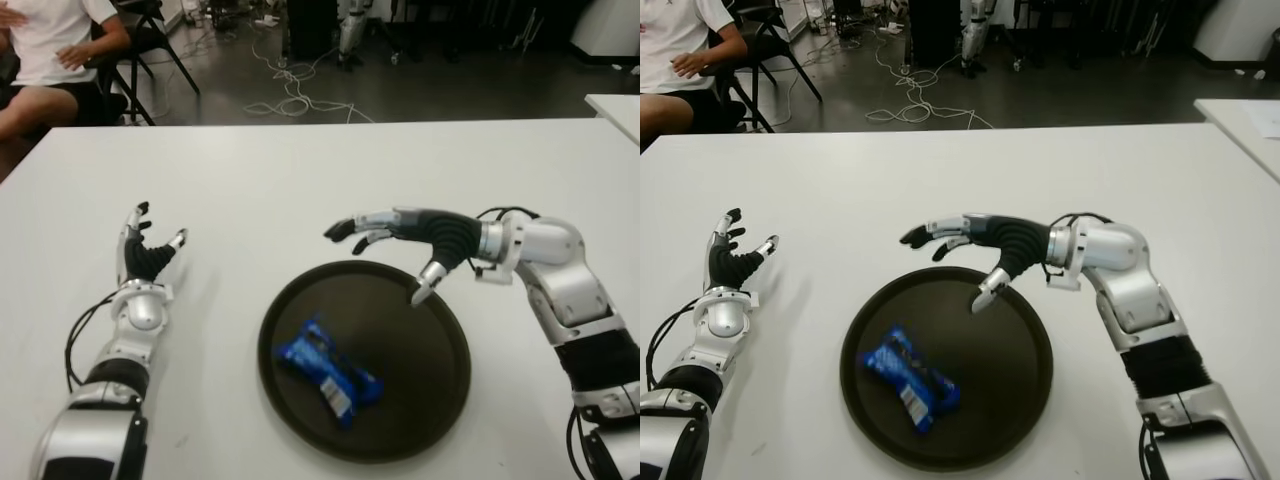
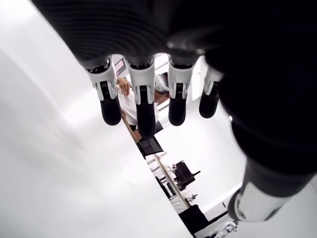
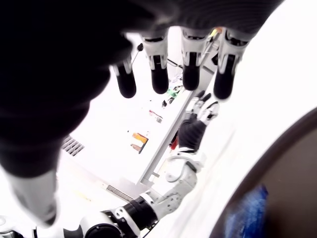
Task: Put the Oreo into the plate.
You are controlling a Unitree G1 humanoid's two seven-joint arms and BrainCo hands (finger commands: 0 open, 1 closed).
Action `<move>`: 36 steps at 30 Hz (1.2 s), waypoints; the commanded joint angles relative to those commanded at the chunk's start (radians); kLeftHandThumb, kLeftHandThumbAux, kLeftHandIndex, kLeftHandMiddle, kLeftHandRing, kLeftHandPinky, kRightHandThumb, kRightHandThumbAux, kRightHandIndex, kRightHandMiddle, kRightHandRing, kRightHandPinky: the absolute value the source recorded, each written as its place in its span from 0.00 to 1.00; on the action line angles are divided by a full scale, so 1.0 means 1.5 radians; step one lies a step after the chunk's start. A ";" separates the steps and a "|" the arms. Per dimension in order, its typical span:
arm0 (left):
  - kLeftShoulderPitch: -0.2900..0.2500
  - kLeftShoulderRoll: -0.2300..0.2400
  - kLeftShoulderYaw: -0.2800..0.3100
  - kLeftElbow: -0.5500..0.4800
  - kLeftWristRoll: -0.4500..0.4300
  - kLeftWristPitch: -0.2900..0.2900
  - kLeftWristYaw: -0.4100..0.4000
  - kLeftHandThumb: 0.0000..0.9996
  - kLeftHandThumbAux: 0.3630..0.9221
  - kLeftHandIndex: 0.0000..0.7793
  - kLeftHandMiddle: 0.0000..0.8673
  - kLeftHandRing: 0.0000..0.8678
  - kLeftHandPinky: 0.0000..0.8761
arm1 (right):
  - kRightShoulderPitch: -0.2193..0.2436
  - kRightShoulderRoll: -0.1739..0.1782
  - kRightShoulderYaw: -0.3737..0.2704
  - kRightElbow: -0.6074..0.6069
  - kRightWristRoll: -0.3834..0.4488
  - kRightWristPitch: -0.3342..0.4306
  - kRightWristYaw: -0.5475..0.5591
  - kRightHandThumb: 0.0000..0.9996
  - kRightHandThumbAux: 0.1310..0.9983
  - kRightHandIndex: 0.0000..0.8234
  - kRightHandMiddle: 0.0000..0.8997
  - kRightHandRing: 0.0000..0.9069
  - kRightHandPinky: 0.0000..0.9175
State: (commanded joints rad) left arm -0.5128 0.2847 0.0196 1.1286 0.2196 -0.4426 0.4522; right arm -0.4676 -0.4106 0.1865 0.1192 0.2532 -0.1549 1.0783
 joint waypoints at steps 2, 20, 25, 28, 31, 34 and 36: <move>-0.001 0.001 -0.001 0.001 0.001 0.003 0.002 0.23 0.61 0.10 0.15 0.16 0.18 | -0.010 0.003 0.002 0.021 0.006 0.004 0.014 0.00 0.58 0.28 0.24 0.23 0.18; 0.001 0.000 -0.002 0.000 0.004 0.000 0.006 0.24 0.63 0.10 0.16 0.16 0.17 | -0.026 -0.008 0.013 0.028 -0.020 0.025 0.021 0.00 0.59 0.28 0.24 0.23 0.15; 0.001 0.001 -0.003 0.001 0.004 -0.001 0.004 0.23 0.63 0.09 0.15 0.15 0.15 | -0.021 -0.004 0.007 0.024 0.000 0.036 0.034 0.00 0.58 0.28 0.24 0.24 0.18; 0.001 0.001 0.000 0.001 0.001 -0.001 -0.001 0.23 0.63 0.09 0.15 0.15 0.15 | -0.017 0.002 0.002 0.026 -0.003 0.023 0.026 0.00 0.58 0.29 0.26 0.25 0.19; 0.001 0.002 0.000 0.002 0.000 -0.001 -0.002 0.24 0.62 0.09 0.15 0.15 0.16 | -0.016 0.002 0.002 0.025 -0.011 0.016 0.019 0.00 0.58 0.29 0.26 0.25 0.19; 0.000 0.002 0.000 0.003 -0.001 -0.001 -0.003 0.25 0.61 0.09 0.15 0.16 0.17 | 0.002 -0.009 0.004 -0.017 -0.036 0.012 -0.007 0.00 0.58 0.28 0.26 0.25 0.18; 0.001 0.002 0.001 0.002 -0.002 -0.001 -0.004 0.25 0.61 0.09 0.15 0.16 0.16 | 0.006 -0.015 0.003 -0.038 -0.043 0.021 -0.018 0.00 0.58 0.29 0.26 0.25 0.19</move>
State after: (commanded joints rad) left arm -0.5118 0.2874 0.0210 1.1322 0.2173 -0.4441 0.4463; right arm -0.4586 -0.4333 0.1909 0.0628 0.1893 -0.1230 1.0514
